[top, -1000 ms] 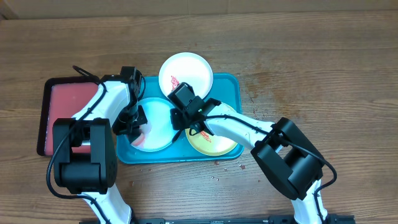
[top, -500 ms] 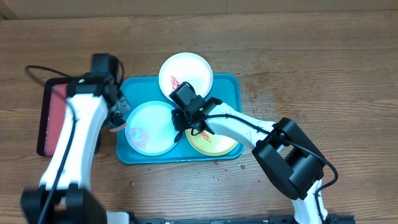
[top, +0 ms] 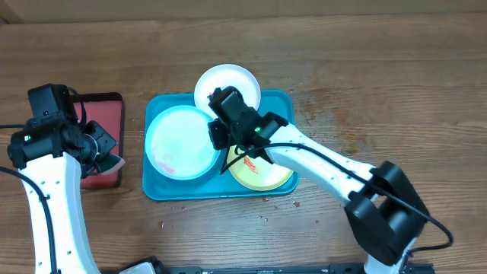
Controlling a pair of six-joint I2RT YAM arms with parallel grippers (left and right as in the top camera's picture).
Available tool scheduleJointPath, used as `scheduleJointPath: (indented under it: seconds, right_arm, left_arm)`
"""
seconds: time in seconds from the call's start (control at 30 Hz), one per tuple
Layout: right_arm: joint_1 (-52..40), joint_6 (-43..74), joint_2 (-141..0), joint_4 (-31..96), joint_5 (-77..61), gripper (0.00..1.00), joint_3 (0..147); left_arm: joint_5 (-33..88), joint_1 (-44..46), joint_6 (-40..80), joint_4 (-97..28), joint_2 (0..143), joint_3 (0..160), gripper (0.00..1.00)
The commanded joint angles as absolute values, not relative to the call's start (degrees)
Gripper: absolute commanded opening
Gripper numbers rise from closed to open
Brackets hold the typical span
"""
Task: Clean dirty plates on tray and stack at the side
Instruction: 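Scrub the plate again with the left sponge, then lift the sponge away, then carry the light blue plate right off the tray with the right gripper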
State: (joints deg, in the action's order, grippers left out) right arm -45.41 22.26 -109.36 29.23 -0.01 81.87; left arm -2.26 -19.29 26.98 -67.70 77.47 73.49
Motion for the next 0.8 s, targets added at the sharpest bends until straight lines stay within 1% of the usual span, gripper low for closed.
scheduleJointPath:
  seconds: [0.0,0.07,0.17,0.23,0.27,0.3,0.43,0.67,0.77]
  right_arm:
    - [-45.4,16.7,-106.7,30.0,5.1,0.04,83.5]
    - [-45.5,12.7,-106.4,31.5,7.2,0.04,84.2]
    - [-46.2,7.9,-106.3,35.7,16.3,0.04,87.0]
    - [-48.2,2.9,-106.3,38.2,27.8,0.04,89.8]
    - [-48.6,1.9,-106.3,38.3,30.2,0.04,90.2]
    - [-49.8,-0.4,-106.3,38.2,35.8,0.04,91.0]
    - [-53.4,-7.2,-106.3,36.1,50.0,0.04,91.5]
    - [-56.9,-15.7,-106.3,29.0,62.3,0.04,91.5]
    - [-57.5,-24.1,-106.3,25.4,66.9,0.04,91.5]
  left_arm:
    - [-0.1,-19.5,25.7,-67.3,77.2,73.1,0.04]
    - [-0.1,-19.5,25.7,-67.0,77.2,73.1,0.04]
    - [-0.1,-19.5,25.7,-66.6,77.2,73.1,0.04]
    - [-0.1,-19.5,25.7,-66.6,77.2,73.1,0.04]
    - [-0.2,-19.5,25.7,-66.6,77.2,73.1,0.04]
    - [-0.2,-19.5,25.7,-66.6,77.2,73.1,0.04]
    - [-0.1,-19.5,25.7,-66.6,77.2,73.1,0.04]
    - [-0.2,-19.5,25.7,-66.7,77.2,73.1,0.04]
    - [-0.2,-19.5,25.7,-66.7,77.2,73.1,0.04]
